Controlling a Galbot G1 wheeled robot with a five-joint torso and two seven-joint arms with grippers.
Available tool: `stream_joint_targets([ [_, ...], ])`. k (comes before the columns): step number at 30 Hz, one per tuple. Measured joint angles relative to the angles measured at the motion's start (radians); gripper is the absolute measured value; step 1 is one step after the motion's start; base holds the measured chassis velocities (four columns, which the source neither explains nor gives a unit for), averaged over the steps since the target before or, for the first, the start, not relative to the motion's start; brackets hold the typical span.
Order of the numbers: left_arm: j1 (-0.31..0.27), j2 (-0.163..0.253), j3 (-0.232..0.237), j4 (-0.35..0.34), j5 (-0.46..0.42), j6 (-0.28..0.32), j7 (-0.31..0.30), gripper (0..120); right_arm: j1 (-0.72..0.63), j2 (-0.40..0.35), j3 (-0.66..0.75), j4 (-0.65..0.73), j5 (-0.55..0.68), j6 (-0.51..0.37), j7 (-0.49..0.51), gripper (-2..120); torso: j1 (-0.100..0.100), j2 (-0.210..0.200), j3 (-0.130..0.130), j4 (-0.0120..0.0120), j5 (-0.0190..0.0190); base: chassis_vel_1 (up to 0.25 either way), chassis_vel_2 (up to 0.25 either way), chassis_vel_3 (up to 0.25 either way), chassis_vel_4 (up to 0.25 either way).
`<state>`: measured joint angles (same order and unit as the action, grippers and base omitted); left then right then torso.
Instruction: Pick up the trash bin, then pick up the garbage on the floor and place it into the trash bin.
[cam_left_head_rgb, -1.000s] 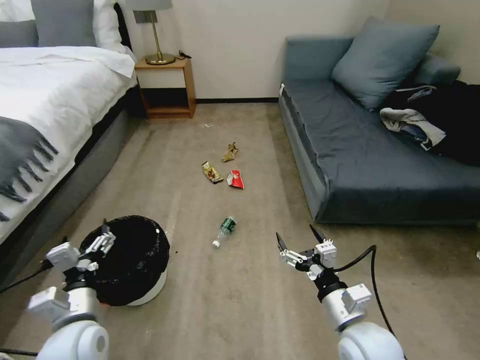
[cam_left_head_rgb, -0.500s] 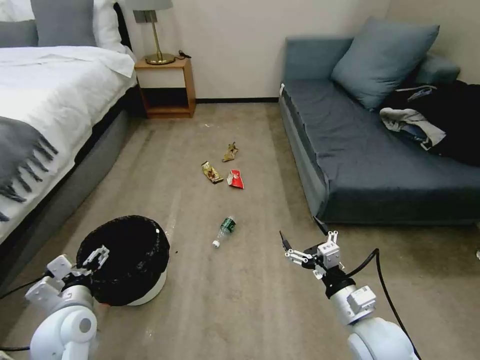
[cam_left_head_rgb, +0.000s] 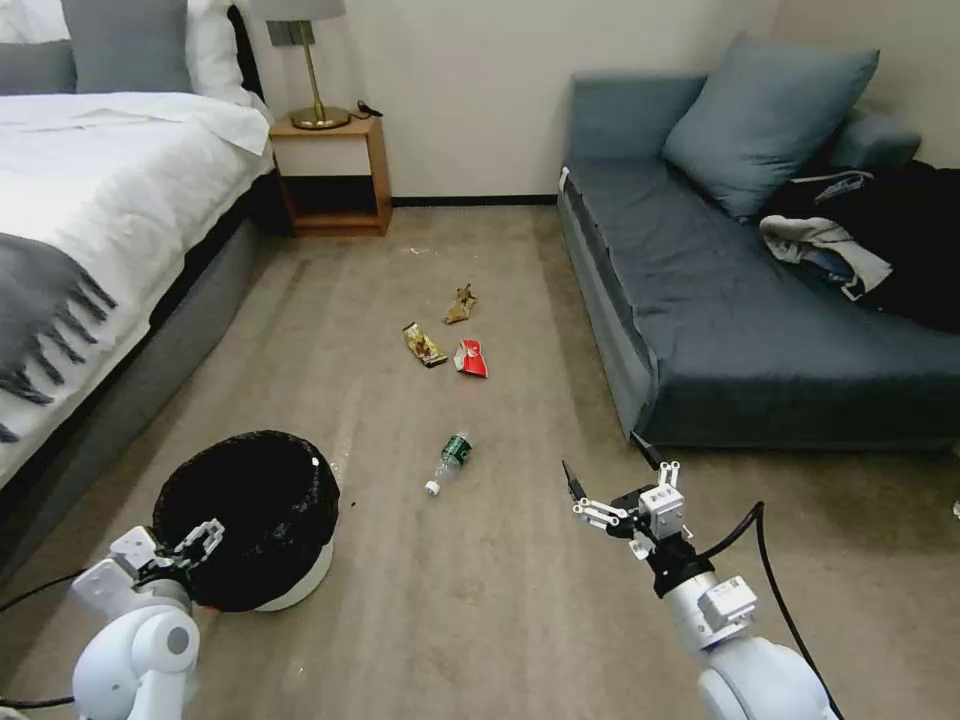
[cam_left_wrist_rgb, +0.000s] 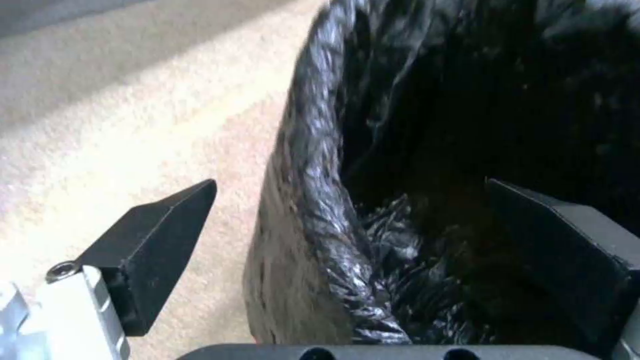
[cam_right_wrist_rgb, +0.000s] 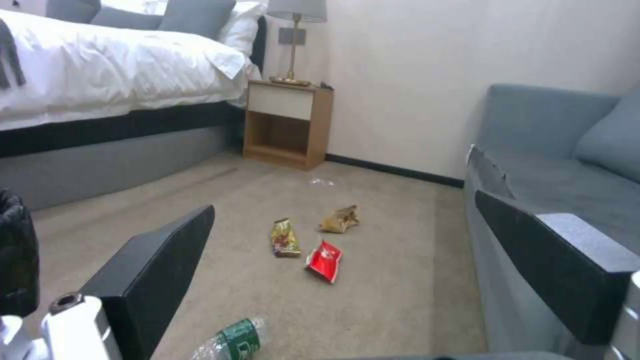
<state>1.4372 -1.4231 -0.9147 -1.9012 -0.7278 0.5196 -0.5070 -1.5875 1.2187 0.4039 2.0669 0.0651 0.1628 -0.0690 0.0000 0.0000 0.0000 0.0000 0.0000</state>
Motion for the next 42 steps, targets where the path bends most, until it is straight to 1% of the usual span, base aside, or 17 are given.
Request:
stream_joint_targets([
  [6, -0.017, 0.000, 0.011, 0.037, 0.003, 0.003, -0.002, 87, -0.001, 0.002, -0.002, 0.000, -0.001, 0.001, 0.005, 100, 0.000, 0.000, 0.000, 0.0001, 0.0010, 0.000, 0.000, 0.000, 0.000],
  [9, -0.019, 0.002, 0.015, 0.049, 0.021, 0.001, -0.001, 72, -0.001, 0.006, -0.003, 0.000, -0.002, 0.000, 0.006, 100, 0.000, 0.000, 0.000, 0.0001, 0.0014, 0.000, 0.000, 0.000, 0.000],
  [12, -0.019, 0.004, 0.016, 0.050, 0.025, 0.000, 0.000, 67, -0.001, 0.007, -0.004, 0.000, -0.003, 0.000, 0.006, 100, 0.000, 0.000, 0.000, 0.0002, 0.0010, 0.000, 0.000, 0.000, 0.000],
  [13, -0.019, 0.005, 0.016, 0.051, 0.028, 0.000, 0.001, 59, -0.001, 0.009, -0.005, 0.000, -0.005, 0.000, 0.006, 100, 0.000, 0.000, 0.000, 0.0001, 0.0007, 0.000, 0.000, 0.000, 0.000],
  [16, -0.019, 0.007, 0.018, 0.052, 0.035, 0.000, 0.002, 52, -0.001, 0.012, -0.005, -0.001, -0.007, 0.000, 0.006, 100, 0.000, 0.000, 0.000, 0.0001, 0.0004, 0.000, 0.000, 0.000, 0.000],
  [18, -0.016, 0.009, 0.022, 0.051, 0.056, -0.004, 0.006, 39, 0.000, 0.016, -0.007, -0.004, -0.011, 0.001, 0.009, 100, 0.000, 0.000, 0.000, 0.0000, 0.0000, 0.000, 0.000, 0.000, 0.000],
  [20, -0.015, 0.009, 0.022, 0.049, 0.060, -0.004, 0.007, 37, 0.000, 0.017, -0.008, -0.005, -0.012, 0.001, 0.012, 100, 0.000, 0.000, 0.000, 0.0000, -0.0001, 0.000, 0.000, 0.000, 0.000],
  [21, -0.013, 0.010, 0.024, 0.043, 0.063, -0.005, 0.007, 29, 0.003, 0.017, -0.013, -0.005, -0.015, 0.001, 0.030, 100, 0.000, 0.000, 0.000, 0.0000, -0.0005, 0.000, 0.000, 0.000, 0.000],
  [27, -0.006, 0.013, 0.027, 0.014, 0.077, -0.001, 0.020, 11, 0.021, 0.016, -0.034, -0.004, -0.013, -0.029, 0.101, 100, 0.000, 0.000, 0.000, -0.0001, -0.0011, 0.000, 0.000, 0.000, 0.000],
  [29, -0.003, 0.020, 0.029, -0.001, 0.090, -0.001, 0.042, 5, 0.029, 0.012, -0.041, 0.000, -0.010, -0.069, 0.131, 100, 0.000, 0.000, 0.000, -0.0002, -0.0010, 0.000, 0.000, 0.000, 0.000],
  [33, 0.001, 0.032, 0.029, -0.016, 0.109, 0.001, 0.069, 5, 0.039, 0.010, -0.052, -0.001, -0.011, -0.081, 0.179, 100, 0.000, 0.000, 0.000, -0.0001, -0.0007, 0.000, 0.000, 0.000, 0.000],
  [35, 0.010, 0.050, 0.027, -0.049, 0.142, 0.003, 0.111, 5, 0.052, 0.008, -0.070, -0.007, 0.006, -0.095, 0.246, 100, 0.000, 0.000, 0.000, -0.0001, -0.0003, 0.000, 0.000, 0.000, 0.000],
  [37, 0.028, 0.070, 0.023, -0.085, 0.210, -0.025, 0.170, 5, 0.049, 0.005, -0.082, -0.009, 0.059, -0.084, 0.280, 100, 0.000, 0.000, 0.000, 0.0001, 0.0001, 0.000, 0.000, 0.000, 0.000],
  [38, 0.028, 0.070, 0.023, -0.085, 0.210, -0.025, 0.170, 5, 0.049, 0.005, -0.082, -0.009, 0.059, -0.084, 0.280, 100, 0.000, 0.000, 0.000, 0.0001, 0.0001, 0.000, 0.000, 0.000, 0.000],
  [40, 0.055, 0.088, 0.016, -0.123, 0.344, -0.087, 0.257, 5, 0.031, 0.006, -0.074, -0.010, 0.037, -0.066, 0.246, 100, 0.000, 0.000, 0.000, -0.0001, 0.0001, 0.000, 0.000, 0.000, 0.000],
  [41, 0.055, 0.088, 0.016, -0.123, 0.344, -0.087, 0.257, 5, 0.031, 0.006, -0.074, -0.010, 0.037, -0.066, 0.246, 100, 0.000, 0.000, 0.000, -0.0001, 0.0001, 0.000, 0.000, 0.000, 0.000],
  [42, 0.064, 0.093, 0.012, -0.135, 0.398, -0.110, 0.292, 5, 0.028, 0.007, -0.067, -0.016, 0.012, -0.048, 0.228, 100, 0.000, 0.000, 0.000, -0.0001, 0.0001, 0.000, 0.000, 0.000, 0.000],
])
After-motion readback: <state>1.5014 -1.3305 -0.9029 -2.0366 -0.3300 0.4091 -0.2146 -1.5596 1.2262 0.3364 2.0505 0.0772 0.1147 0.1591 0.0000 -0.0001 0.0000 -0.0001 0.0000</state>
